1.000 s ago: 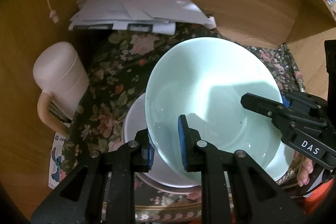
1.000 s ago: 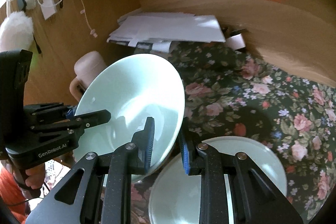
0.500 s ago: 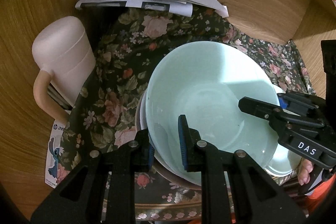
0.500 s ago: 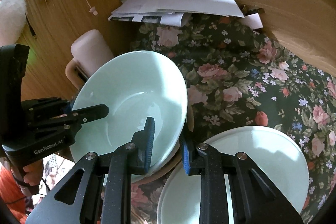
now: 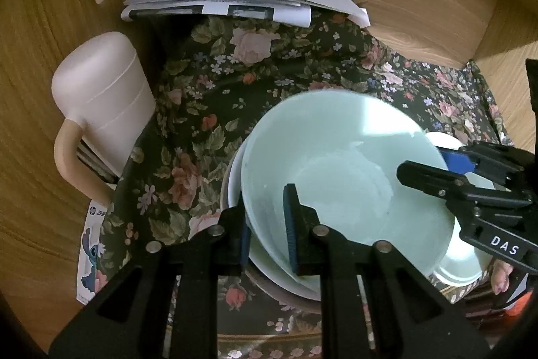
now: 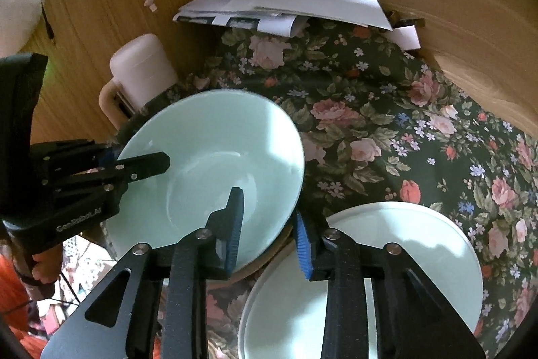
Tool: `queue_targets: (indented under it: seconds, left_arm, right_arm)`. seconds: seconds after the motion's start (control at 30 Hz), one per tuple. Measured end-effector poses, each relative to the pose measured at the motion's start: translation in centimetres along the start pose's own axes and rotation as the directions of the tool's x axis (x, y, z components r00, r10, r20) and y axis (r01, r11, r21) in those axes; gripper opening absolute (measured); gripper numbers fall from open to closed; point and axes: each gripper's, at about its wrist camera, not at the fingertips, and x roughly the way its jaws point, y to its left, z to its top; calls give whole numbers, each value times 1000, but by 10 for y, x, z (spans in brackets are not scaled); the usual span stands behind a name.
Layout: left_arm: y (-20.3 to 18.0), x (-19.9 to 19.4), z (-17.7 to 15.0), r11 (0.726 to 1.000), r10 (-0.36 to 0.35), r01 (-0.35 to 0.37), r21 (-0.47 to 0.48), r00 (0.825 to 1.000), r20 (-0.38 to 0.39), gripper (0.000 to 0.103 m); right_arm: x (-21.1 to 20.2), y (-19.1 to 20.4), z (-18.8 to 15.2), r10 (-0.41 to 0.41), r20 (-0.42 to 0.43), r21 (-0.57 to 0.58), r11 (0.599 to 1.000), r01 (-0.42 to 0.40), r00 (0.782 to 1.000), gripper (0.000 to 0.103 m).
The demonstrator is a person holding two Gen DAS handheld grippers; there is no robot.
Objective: Organize plates and bowls
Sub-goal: 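Lower the mint green bowl into the white bowl on the stack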
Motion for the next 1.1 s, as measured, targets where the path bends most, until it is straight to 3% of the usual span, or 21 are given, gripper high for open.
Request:
queue_targets:
  seconds: [0.17,0.27,0.53,0.67,0.73,0.8,1.1]
  left_arm:
    - [0,1,4,1000,2,-2,0,1000,3,18]
    - [-1,0,7,1000,11,-11,-14,1000,9,18]
    - [-1,0,15,999,-20,19,-42,1000,-23,37]
    - [4,-5,19,997,-36,34,-67,999,-19,40]
    - [5,-12,20,998,-7,8,-66,1000,18,53]
    - [5,-20,21,998,9,-6,-57,998,56,58]
    - [18,-17,8,998,15,-14,-54,1000,14,63]
  right_arm:
    - [-5,0,-1,2,17,-7,1000,-1,1000,34]
    - [-8,0,-1,-3,35,-11,1000,3,999,44]
    - [-7,-9,-1,11,29,12,1000,-11,1000,51]
    - [-9,-13,-1,13,36,19,1000,-14,999,54]
    - [-9,-14,0,22,36,20,1000,-23,999,55]
    - [-9,-14,1,22,38,16,1000,-23,999,57]
    - [-1,-14,3,28,12,-10,1000,-28,1000,58]
